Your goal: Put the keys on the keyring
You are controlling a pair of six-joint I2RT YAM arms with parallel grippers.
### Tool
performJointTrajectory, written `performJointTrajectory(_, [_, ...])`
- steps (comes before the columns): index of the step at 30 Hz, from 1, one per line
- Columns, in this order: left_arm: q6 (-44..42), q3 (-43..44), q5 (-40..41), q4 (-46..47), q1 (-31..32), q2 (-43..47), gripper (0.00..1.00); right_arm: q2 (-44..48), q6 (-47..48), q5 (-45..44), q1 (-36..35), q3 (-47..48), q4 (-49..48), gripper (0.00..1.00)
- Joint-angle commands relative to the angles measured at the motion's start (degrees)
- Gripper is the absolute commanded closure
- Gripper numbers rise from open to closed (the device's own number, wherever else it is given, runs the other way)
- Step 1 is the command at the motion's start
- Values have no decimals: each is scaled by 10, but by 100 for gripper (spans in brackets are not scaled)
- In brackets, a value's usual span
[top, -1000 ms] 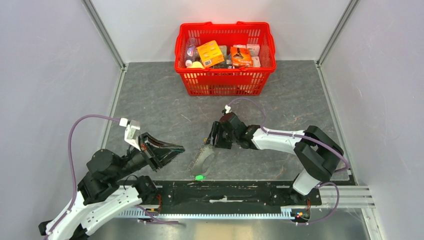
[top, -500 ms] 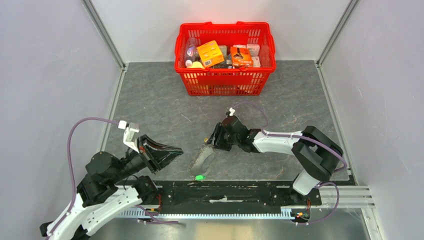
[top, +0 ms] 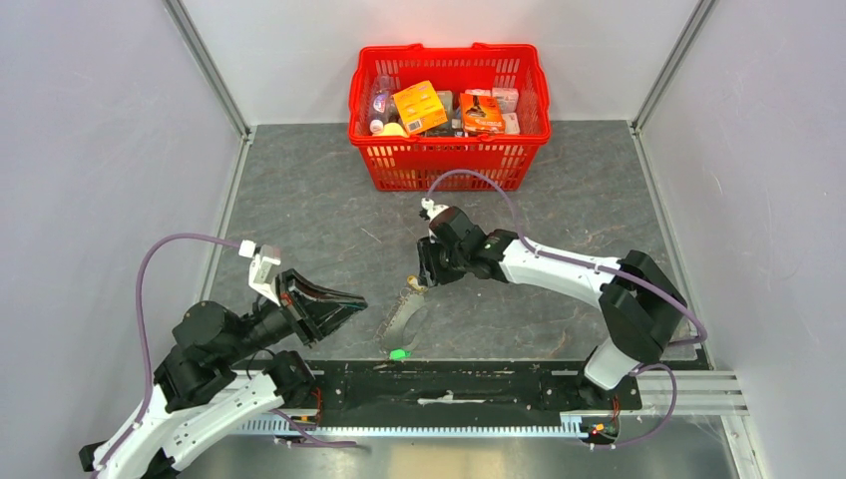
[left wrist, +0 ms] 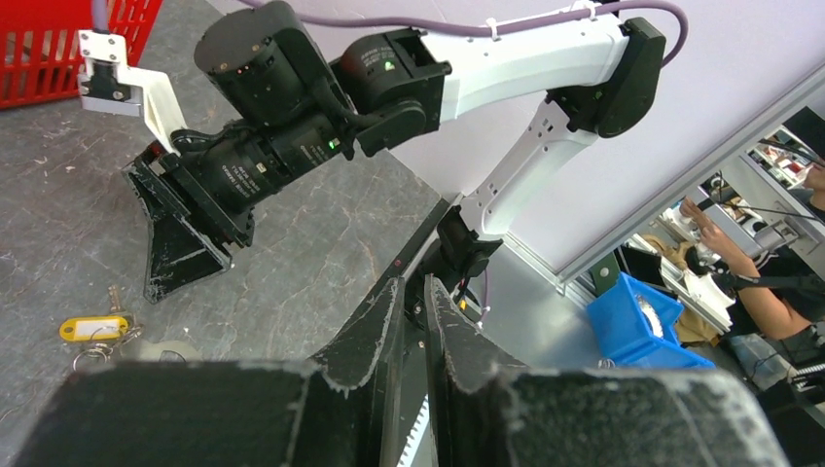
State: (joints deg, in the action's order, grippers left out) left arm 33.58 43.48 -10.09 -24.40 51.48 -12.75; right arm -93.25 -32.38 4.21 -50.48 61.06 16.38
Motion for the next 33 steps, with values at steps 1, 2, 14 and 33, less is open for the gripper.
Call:
performJointTrajectory(1, [-25,0,-16,-3,-1,-6,81,2,174,25,-2,49,103,53])
performJointTrajectory(2, [-25,0,-17,-2,-1,-6,80,-2,189,30,-3,59,115,52])
performJointTrajectory(14, [-23,-10,-19,-12,-1,8,80,-64,346,-19,-46,95,143,46])
performJointTrajectory(33, [-30,-3,-4,-41,-1,24,79,-112,419,-39,-57,90,57,52])
